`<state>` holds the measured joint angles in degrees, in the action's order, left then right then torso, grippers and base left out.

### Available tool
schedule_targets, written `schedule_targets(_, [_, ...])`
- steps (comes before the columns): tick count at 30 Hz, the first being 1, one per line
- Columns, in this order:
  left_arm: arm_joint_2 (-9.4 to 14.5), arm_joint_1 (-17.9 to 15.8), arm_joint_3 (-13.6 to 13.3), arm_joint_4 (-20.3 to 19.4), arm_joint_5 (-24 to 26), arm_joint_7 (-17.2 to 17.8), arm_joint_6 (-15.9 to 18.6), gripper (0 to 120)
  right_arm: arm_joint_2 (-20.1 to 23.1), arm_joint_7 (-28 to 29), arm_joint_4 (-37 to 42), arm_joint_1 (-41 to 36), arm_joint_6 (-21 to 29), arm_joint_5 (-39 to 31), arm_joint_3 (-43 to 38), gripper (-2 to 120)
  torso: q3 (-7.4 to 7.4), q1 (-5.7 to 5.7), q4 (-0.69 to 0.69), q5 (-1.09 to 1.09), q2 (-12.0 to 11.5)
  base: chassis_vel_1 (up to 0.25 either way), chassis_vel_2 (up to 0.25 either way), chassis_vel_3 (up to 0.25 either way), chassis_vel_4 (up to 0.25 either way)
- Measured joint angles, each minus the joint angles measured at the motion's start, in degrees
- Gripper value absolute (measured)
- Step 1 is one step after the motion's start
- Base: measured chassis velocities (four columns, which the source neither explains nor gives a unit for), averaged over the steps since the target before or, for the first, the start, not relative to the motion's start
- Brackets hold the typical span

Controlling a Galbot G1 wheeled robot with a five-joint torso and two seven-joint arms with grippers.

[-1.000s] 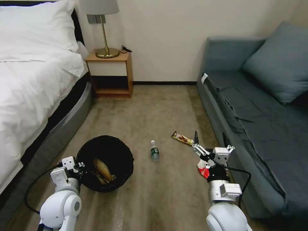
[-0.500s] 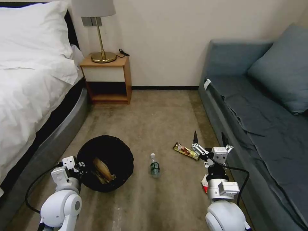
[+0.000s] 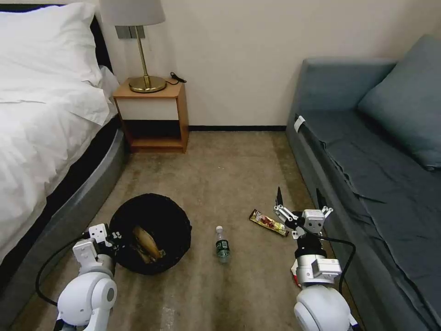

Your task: Pick up the trash bin, then pick up the garbage on the floor and place it into the trash bin.

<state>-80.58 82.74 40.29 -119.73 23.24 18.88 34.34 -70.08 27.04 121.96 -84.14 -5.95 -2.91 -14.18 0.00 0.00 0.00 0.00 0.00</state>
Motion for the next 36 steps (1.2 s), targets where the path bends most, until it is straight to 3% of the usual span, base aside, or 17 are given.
schedule_targets(25, [0.51,0.51,-0.80,0.22,-1.13,-0.34,-0.91,3,0.39,-1.53,-1.63,-1.39,-0.96,1.28,0.96,100,0.00,0.00,0.00,0.00,0.00,-0.002,0.002,0.001,-0.001])
schedule_targets(36, [0.81,0.30,-0.66,0.56,-1.14,-0.36,-0.92,3,0.26,-1.67,-2.81,-0.55,-1.13,1.34,1.45,100,0.00,0.00,0.00,0.00,0.00,-0.129,0.132,0.149,-0.142])
